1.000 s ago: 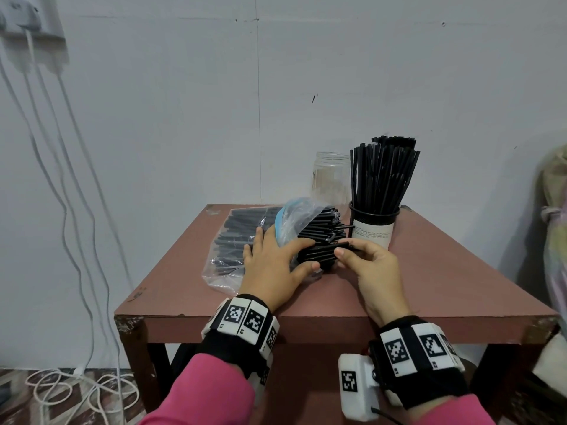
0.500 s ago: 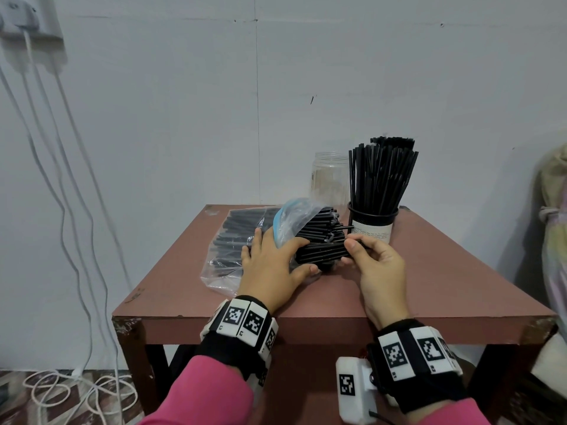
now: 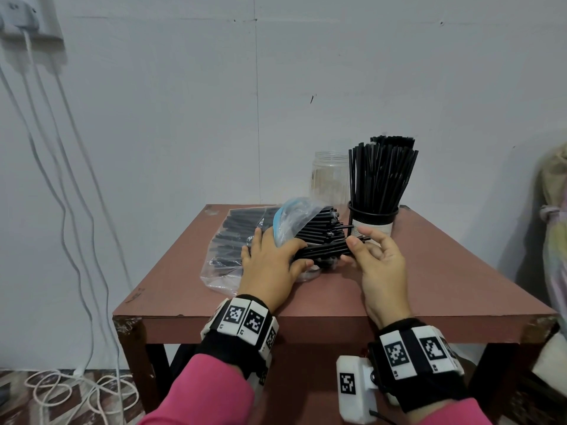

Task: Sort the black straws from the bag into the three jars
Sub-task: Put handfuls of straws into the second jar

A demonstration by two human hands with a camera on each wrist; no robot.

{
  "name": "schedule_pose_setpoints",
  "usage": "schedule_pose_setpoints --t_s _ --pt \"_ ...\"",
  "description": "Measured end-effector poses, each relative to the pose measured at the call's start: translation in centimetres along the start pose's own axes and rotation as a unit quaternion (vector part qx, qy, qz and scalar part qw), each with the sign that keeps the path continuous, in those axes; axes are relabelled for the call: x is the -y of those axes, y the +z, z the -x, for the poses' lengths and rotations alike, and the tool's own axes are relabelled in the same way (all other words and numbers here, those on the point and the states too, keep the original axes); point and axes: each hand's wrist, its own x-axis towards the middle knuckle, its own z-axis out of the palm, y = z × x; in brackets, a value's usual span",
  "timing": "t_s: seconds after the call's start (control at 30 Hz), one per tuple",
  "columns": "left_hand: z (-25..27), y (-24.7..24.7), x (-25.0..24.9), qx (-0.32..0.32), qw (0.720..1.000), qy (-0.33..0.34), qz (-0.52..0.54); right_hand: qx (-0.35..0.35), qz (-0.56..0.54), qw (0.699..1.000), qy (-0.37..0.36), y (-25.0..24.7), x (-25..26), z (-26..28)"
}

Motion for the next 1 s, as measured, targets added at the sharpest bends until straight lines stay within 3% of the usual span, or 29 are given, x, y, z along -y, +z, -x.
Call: schedule_pose_setpoints --t_s 0.2,0.4,0.6,0.87,1.0 --pt "0.0 0.0 -0.1 -0.015 1.0 0.0 -0.01 0.039 -0.026 0.999 0.022 0.1 0.5 0.2" --pt "-0.2 0.2 0.1 -0.036 0.999 0.007 -0.024 0.106 0.018 0.99 0.092 0.9 0.6 0.2" --pt "-0.2 0.3 0.2 -0.056 0.998 0.005 -0.007 0.055 -0.062 0.983 0.162 1.8 0.3 -0.5" --pt "-0.2 0.2 0.3 -0.058 0.998 0.001 -0.002 -0.055 -0.116 0.987 0.095 2.2 -0.4 0.3" --pt "-0.2 0.3 0.2 -0.056 0.998 0.002 -0.008 -0.032 -0.104 0.99 0.093 2.0 -0.5 0.4"
